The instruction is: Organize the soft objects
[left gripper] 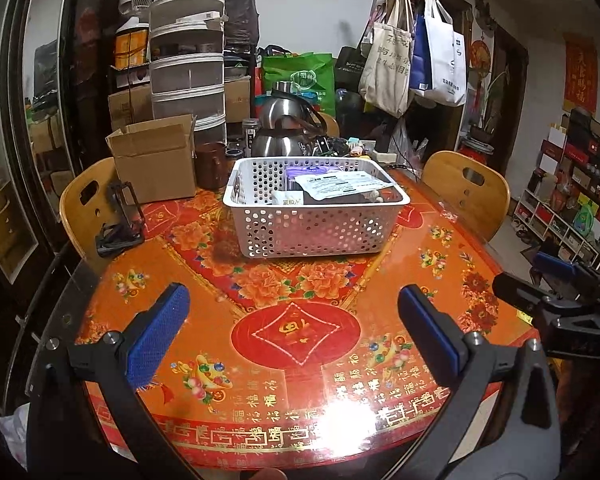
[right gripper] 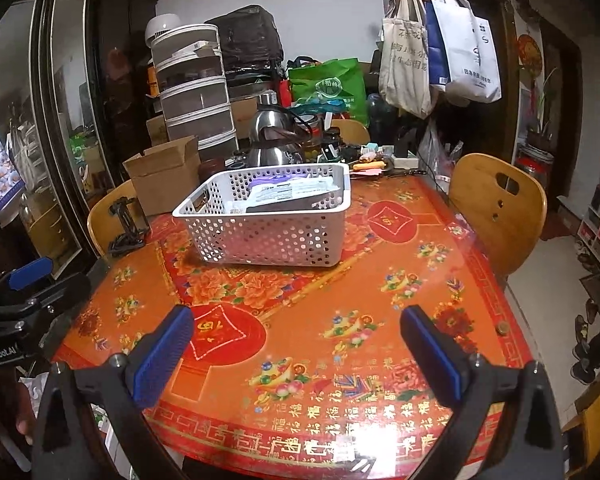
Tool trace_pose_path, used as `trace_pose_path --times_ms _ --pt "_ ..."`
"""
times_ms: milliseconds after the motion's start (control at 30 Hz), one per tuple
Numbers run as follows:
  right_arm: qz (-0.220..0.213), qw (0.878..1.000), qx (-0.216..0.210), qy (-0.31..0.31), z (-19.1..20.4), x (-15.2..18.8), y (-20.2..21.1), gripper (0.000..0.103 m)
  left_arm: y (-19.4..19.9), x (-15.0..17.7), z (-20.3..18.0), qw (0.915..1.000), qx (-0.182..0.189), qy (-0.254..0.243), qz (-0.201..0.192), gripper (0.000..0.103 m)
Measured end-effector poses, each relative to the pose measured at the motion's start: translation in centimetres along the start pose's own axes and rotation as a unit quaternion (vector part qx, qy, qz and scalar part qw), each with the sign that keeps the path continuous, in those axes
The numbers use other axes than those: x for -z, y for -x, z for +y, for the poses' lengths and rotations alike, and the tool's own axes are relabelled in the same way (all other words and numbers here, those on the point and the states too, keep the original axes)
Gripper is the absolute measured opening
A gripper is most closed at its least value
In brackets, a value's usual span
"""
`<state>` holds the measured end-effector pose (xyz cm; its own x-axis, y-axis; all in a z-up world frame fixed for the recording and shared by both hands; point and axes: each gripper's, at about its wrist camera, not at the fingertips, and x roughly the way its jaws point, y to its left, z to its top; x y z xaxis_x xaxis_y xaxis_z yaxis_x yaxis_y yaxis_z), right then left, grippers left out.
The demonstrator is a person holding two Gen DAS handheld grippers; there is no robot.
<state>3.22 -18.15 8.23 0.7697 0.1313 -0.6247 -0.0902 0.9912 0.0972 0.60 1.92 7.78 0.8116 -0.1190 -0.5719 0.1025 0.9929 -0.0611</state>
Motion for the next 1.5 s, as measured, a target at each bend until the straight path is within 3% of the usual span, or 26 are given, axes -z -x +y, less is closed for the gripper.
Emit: trace_pose_path --times_ms 1500 --pt "-0.004 1.000 0.006 0.009 0.28 0.05 0.06 0.103 -0.94 0.73 0.20 0.9999 0.009 -0.005 0.012 0.103"
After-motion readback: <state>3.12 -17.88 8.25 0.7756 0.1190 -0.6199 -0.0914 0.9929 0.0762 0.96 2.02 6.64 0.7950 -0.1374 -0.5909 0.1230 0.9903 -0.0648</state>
